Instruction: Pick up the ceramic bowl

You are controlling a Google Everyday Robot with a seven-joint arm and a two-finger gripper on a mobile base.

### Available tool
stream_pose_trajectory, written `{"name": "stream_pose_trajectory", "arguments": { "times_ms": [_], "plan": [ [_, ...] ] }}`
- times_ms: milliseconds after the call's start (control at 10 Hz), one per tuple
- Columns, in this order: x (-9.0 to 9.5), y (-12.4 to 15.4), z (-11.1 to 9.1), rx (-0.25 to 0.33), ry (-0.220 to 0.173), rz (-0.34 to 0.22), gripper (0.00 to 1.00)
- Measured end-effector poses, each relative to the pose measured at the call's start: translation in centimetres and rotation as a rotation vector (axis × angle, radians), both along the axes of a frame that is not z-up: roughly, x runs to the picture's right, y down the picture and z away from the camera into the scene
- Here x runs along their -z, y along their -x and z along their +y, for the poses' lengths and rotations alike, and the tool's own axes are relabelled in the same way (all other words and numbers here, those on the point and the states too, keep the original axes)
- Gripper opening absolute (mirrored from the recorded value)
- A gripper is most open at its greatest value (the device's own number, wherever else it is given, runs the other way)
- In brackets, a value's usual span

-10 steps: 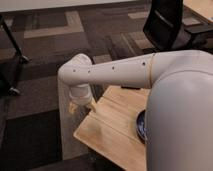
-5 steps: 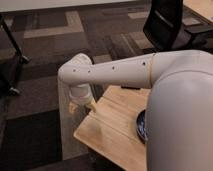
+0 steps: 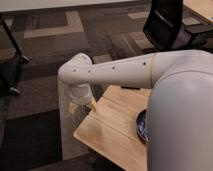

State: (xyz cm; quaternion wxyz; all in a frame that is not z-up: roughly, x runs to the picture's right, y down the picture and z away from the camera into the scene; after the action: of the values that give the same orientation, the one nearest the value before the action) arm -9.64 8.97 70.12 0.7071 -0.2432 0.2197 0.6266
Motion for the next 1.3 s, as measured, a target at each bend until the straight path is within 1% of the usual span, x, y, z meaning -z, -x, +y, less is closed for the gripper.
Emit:
{"name": "stream_pose_trajectory", "arguments": {
  "times_ms": [100,200,300,500,600,700,900,1300],
  "plan": [
    [0.6,-1.2,-0.4,0.047,-0.024,0.009,0.65],
    [1.1,-2.2,-0.5,0.069,-0.033,0.018,0.65],
    [1.9,-4.1,-0.1,0.100,-0.032,0.018,0.65],
    [2.7,-6.5,0.4,0.131,-0.015,0.017,0.65],
    [3.6,-9.0,0.9,0.184,0.007,-0.004,0.65],
    [3.7,-9.5,0.9,0.199,0.012,-0.012,0.65],
    [4.6,-11.8,1.0,0.265,0.029,-0.038,0.65],
    [4.7,-11.8,1.0,0.269,0.029,-0.040,0.65]
  ]
}}
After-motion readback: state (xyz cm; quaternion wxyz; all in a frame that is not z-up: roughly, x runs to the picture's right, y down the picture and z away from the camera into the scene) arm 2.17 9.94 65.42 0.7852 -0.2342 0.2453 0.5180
